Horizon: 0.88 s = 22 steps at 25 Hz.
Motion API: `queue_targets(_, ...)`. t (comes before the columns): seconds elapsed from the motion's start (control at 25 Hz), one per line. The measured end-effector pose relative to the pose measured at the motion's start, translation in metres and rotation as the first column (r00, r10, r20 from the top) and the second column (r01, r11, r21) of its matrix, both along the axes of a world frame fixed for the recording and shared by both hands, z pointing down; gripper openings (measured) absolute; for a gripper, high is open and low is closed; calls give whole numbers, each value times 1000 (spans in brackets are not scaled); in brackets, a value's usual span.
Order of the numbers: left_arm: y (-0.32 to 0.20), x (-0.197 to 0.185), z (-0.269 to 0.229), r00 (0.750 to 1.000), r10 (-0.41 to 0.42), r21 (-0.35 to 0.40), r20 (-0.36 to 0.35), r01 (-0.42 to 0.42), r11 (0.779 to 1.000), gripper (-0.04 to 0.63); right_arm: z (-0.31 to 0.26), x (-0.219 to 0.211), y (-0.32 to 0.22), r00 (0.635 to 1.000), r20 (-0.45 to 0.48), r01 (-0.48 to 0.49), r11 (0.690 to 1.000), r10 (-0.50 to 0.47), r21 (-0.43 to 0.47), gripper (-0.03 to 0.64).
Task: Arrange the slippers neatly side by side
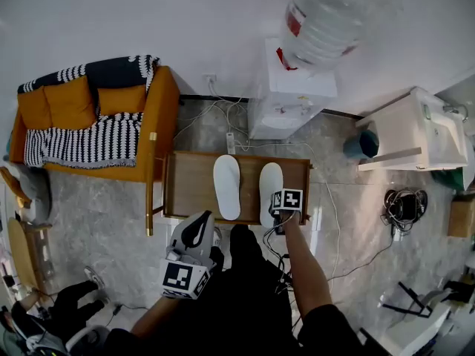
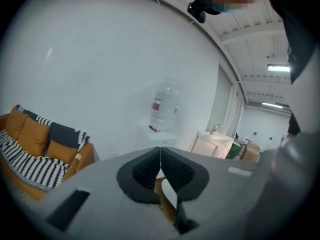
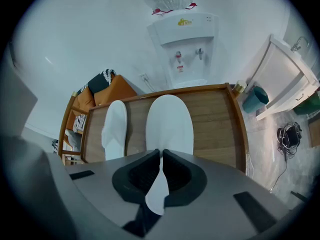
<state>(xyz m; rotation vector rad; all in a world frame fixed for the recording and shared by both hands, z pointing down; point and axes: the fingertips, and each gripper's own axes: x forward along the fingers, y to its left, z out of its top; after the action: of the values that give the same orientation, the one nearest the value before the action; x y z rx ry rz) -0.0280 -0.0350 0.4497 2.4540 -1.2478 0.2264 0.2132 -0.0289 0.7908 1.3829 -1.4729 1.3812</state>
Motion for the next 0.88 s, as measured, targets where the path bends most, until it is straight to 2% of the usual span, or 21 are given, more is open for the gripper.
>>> queue_targets(0.56, -2, 2, 7, 1000, -8, -17, 8, 8, 1000, 17, 12, -2, -4, 1000, -3, 29, 999, -28, 25, 28)
queue_targets(0.72, -2, 2, 7, 1000, -7, -19, 2, 7, 1000, 17, 7, -4, -5, 1000, 16, 18, 999, -19, 46, 88)
queue_targets(0.88, 0, 0, 7, 1000, -7, -17, -4, 7, 1000, 17, 0, -4, -3, 1000, 15, 14, 998, -15, 59, 95)
